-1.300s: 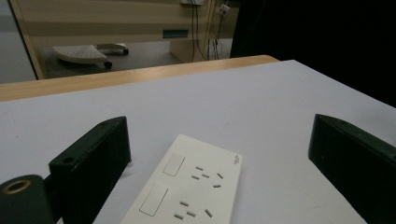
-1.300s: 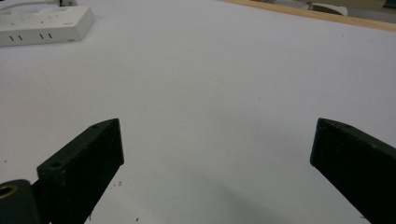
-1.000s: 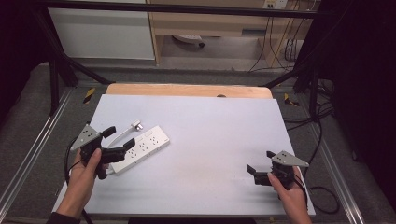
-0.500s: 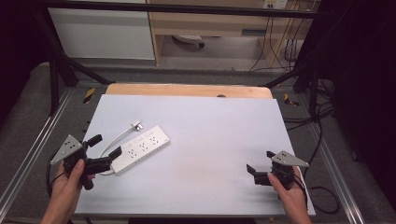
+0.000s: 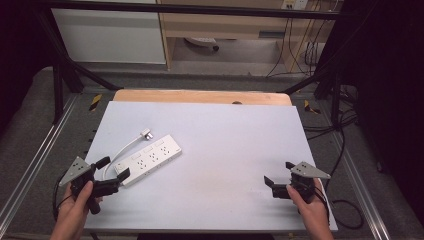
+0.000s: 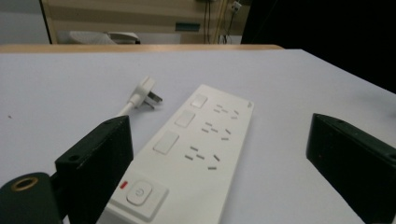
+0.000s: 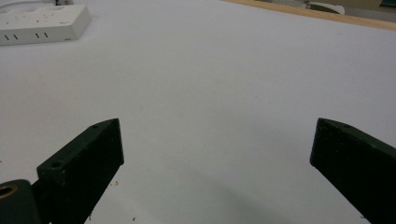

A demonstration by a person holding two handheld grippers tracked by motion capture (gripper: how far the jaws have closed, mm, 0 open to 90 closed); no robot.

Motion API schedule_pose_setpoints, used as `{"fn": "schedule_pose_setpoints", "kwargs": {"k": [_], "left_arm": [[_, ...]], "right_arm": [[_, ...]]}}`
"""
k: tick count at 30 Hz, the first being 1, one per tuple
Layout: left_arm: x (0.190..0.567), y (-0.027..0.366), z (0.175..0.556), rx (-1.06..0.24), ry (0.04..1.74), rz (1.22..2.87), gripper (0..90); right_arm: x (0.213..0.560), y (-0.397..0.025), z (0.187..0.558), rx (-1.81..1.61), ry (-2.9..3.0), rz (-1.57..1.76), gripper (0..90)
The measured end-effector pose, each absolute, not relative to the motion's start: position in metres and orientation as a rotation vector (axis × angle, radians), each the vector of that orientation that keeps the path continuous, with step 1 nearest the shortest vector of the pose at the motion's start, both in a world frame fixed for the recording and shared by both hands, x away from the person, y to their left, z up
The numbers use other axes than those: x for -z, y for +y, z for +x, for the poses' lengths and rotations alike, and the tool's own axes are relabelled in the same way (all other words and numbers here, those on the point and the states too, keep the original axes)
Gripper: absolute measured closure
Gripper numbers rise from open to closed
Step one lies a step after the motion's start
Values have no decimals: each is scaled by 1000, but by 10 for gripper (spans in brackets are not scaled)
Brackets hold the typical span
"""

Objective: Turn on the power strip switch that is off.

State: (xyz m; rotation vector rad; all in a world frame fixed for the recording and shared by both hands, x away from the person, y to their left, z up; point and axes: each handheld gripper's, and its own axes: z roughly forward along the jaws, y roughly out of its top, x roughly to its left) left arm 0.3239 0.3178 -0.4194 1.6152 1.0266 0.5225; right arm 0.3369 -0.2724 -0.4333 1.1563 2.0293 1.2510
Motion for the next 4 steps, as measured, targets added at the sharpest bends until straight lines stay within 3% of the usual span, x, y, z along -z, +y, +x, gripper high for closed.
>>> {"fn": "schedule_pose_setpoints", "kwargs": {"k": [4], "left_arm": [[428, 314, 325, -507, 1031, 1662, 80]], "right_arm": [[434, -272, 337, -1247, 2032, 1158, 33]]}}
